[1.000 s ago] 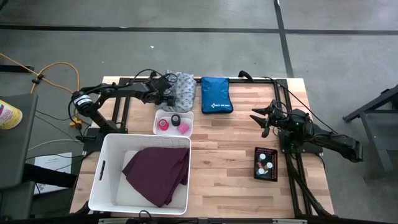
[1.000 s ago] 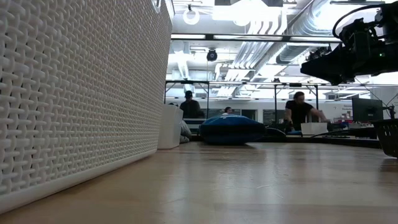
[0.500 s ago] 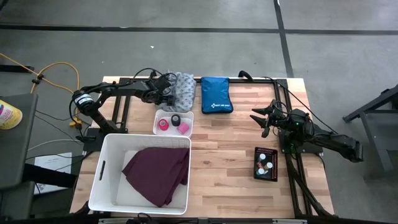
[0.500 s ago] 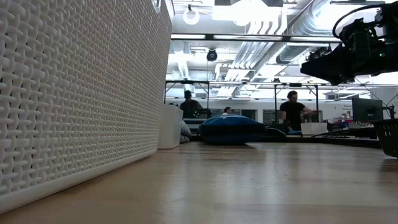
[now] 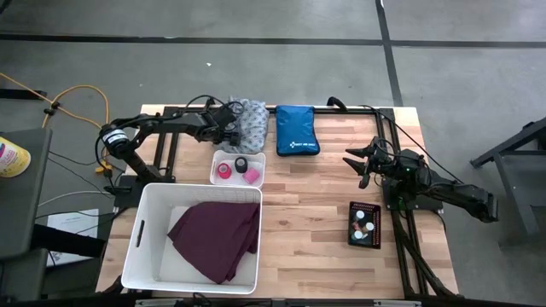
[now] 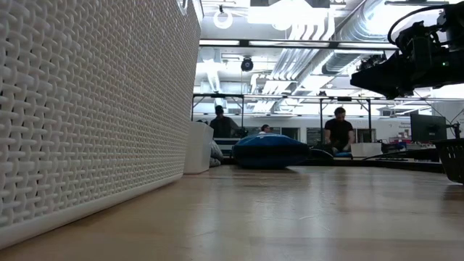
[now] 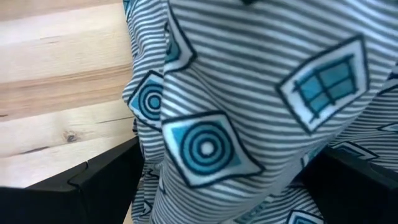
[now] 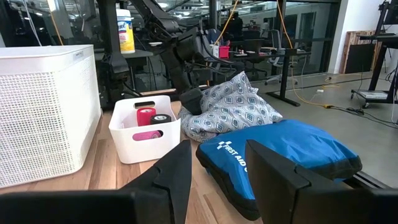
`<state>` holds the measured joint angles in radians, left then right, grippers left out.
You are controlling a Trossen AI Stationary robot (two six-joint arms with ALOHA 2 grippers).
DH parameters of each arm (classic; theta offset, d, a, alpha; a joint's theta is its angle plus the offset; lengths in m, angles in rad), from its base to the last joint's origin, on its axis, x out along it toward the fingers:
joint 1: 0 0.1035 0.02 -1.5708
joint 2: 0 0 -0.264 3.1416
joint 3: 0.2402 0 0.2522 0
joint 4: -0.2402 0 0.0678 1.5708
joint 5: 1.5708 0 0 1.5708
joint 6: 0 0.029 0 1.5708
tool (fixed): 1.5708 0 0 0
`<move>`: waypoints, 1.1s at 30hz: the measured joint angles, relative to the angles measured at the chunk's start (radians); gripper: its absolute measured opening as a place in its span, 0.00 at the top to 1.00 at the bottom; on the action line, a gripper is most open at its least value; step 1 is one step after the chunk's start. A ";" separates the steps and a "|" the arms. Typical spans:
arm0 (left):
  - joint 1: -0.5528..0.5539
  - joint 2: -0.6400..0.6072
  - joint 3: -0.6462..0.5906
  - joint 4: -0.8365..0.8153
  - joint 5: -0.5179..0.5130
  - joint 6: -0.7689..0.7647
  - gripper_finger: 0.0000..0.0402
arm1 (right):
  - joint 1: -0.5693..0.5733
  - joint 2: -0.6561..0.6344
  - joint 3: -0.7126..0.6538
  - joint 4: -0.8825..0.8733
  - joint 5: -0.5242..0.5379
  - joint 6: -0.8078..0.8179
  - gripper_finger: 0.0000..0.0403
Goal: Pick & place medical supplies in basket/bin
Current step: Put the gray patient gown into the white laundry organizer
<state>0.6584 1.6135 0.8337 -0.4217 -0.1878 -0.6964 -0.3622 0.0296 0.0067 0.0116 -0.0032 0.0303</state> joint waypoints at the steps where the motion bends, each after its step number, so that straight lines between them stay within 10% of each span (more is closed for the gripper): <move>1: -0.001 0.003 0.000 0.000 -0.002 -0.002 0.02 | 0.000 0.000 0.000 0.000 0.000 0.000 0.66; 25: 0.000 0.052 -0.004 -0.003 0.023 -0.038 0.02 | 0.000 0.000 0.000 0.000 0.000 0.000 0.66; 33: -0.001 0.052 -0.004 -0.006 0.041 -0.058 0.16 | 0.000 0.000 0.000 0.000 0.000 0.000 0.66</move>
<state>0.6579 1.6656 0.8299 -0.4274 -0.1464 -0.7543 -0.3621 0.0296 0.0064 0.0116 -0.0032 0.0303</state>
